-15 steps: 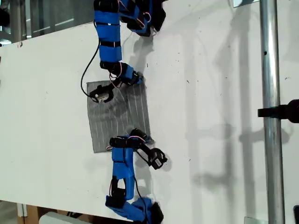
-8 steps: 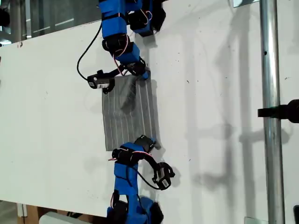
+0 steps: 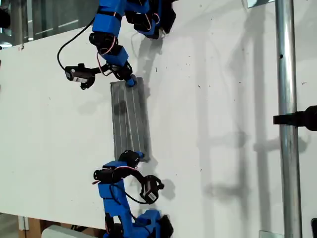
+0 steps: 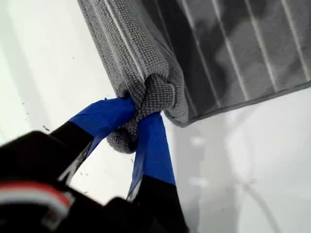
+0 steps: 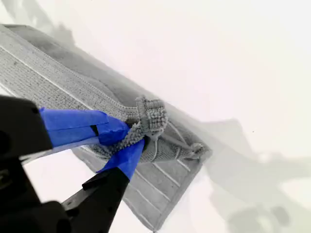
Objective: Grasp corners of a towel and fold twice.
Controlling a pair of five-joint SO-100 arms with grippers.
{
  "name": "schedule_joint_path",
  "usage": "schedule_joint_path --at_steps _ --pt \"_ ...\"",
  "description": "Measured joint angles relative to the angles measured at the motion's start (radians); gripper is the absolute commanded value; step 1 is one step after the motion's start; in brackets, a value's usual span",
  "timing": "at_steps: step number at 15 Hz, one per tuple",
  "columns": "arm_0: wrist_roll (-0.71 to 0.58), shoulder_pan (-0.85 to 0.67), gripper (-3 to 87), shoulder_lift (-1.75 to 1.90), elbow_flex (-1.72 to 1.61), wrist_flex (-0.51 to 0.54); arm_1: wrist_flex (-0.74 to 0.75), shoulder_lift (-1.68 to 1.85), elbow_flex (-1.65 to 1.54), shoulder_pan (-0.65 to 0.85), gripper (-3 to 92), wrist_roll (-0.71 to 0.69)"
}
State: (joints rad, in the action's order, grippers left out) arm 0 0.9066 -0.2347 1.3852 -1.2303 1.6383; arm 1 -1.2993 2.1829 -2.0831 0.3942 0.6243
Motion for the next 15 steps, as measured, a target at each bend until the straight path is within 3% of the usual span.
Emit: schedule_joint_path --at_steps 6,12,15 --pt "-0.232 -0.282 -2.6 0.000 0.000 -0.023 0.173 -0.117 0.040 0.272 -0.2 -0.233" --pt "-0.393 -0.436 -2.6 -0.003 0.080 -0.023 0.132 -0.288 0.324 0.374 -0.3 -0.339" --pt "-0.426 -0.442 -2.6 -0.074 0.051 -0.034 0.138 -0.321 0.296 0.371 -0.3 -0.334"
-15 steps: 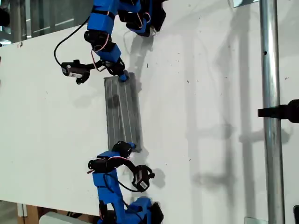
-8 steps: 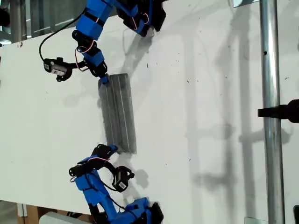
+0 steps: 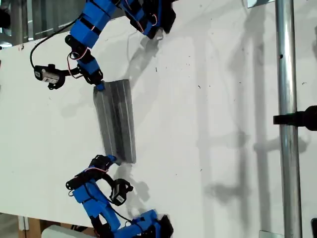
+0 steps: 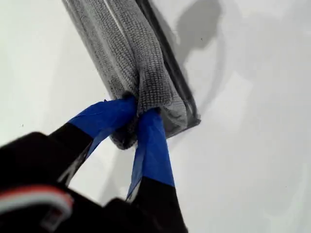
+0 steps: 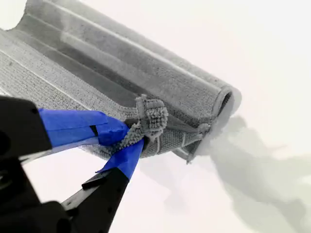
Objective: Grasp corners of a towel and fold twice.
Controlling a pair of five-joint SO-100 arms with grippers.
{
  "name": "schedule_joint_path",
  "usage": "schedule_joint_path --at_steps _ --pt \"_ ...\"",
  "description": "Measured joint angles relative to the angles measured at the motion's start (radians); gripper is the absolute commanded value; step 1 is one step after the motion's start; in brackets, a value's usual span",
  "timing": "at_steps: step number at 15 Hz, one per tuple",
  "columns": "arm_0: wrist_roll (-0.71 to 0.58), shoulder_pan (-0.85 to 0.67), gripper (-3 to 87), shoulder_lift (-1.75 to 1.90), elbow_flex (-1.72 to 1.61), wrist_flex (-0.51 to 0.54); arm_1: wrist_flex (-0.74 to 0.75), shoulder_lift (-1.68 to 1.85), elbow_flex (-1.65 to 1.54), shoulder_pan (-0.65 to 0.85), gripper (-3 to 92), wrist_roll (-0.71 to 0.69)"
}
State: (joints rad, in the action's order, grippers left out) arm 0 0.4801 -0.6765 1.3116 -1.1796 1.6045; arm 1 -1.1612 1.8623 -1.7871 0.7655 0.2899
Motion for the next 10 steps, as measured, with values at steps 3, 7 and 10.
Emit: schedule_joint_path --at_steps 3,7,10 --pt "0.023 0.032 -2.2 -0.077 -0.061 -0.049 0.055 -0.003 -0.166 -0.021 -0.3 0.046" --pt "0.064 0.087 -2.1 -0.104 -0.129 -0.121 0.143 -0.025 -0.336 -0.051 -0.3 0.101" --pt "0.094 0.117 9.3 -0.192 -0.123 -0.135 0.202 -0.101 -0.370 -0.052 -0.3 0.107"
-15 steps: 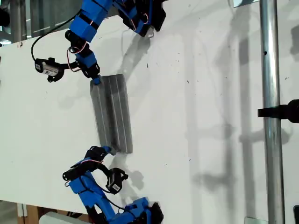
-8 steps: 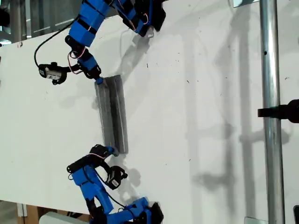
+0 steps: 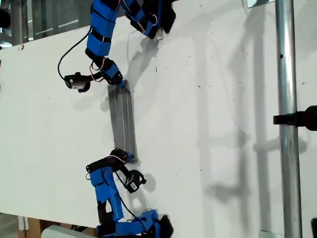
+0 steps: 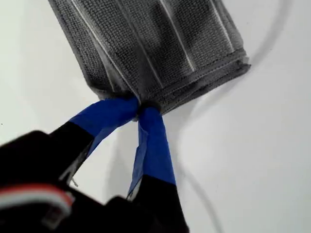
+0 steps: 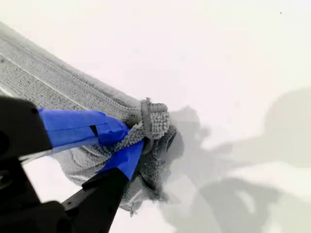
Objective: Grasp corners of a towel and fold twice.
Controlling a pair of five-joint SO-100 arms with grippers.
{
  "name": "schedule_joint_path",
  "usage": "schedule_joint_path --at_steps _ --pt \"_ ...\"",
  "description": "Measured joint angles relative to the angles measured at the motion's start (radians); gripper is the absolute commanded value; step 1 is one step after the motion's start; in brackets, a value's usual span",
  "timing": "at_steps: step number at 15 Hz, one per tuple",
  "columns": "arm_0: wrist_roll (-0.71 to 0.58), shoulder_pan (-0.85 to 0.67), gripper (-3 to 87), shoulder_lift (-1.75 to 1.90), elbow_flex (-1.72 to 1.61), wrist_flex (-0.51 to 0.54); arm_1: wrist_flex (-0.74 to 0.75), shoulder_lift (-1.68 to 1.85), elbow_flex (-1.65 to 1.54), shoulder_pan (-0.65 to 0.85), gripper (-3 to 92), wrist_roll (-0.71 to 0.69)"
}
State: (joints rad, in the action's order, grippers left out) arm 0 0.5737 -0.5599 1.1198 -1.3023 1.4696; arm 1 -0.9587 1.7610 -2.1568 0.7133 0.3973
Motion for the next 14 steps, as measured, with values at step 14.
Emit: schedule_joint_path --at_steps 14 --pt "0.192 0.083 5.8 0.710 -0.304 0.187 -0.255 0.669 -0.202 0.230 38.1 0.144"
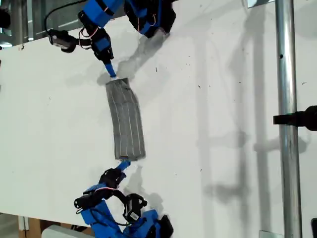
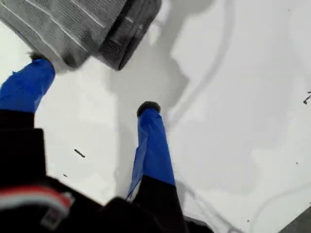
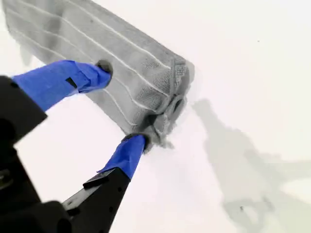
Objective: Grasp corners of a towel and fold twice.
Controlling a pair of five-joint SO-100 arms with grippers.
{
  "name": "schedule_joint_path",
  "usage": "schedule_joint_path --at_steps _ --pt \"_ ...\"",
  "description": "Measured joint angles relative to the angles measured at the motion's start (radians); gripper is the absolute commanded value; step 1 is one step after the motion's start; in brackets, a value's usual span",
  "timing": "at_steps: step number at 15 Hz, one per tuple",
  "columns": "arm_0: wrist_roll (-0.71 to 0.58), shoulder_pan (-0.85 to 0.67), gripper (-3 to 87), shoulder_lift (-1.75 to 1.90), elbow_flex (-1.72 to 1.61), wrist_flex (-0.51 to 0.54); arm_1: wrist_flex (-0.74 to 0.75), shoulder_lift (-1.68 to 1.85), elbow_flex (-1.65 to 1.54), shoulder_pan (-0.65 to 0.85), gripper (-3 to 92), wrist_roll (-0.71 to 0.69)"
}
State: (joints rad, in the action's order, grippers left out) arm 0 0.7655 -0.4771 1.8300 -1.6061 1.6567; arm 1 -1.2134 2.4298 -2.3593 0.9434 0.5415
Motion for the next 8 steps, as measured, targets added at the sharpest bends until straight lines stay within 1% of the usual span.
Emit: schedule_joint_path --at_steps 1,2,3,4,6,8 --pt "0.051 0.043 2.6 0.138 -0.124 -0.032 -0.012 0.092 -0.034 -0.009 38.3 0.043" --pt "0.115 0.084 2.5 0.284 -0.258 -0.063 -0.017 0.179 -0.081 -0.011 38.5 0.087" --pt "0.176 0.138 2.7 0.423 -0.397 -0.120 -0.017 0.221 -0.110 -0.017 38.8 0.121" --pt "0.245 0.192 2.7 0.561 -0.526 -0.176 -0.015 0.236 -0.130 -0.043 39.4 0.147" --pt "0.362 0.316 1.1 0.816 -0.749 -0.288 0.014 0.233 -0.169 -0.040 40.9 0.167" --pt "0.483 0.396 -0.1 1.091 -0.966 -0.359 0.083 0.152 -0.178 -0.032 42.9 0.167"
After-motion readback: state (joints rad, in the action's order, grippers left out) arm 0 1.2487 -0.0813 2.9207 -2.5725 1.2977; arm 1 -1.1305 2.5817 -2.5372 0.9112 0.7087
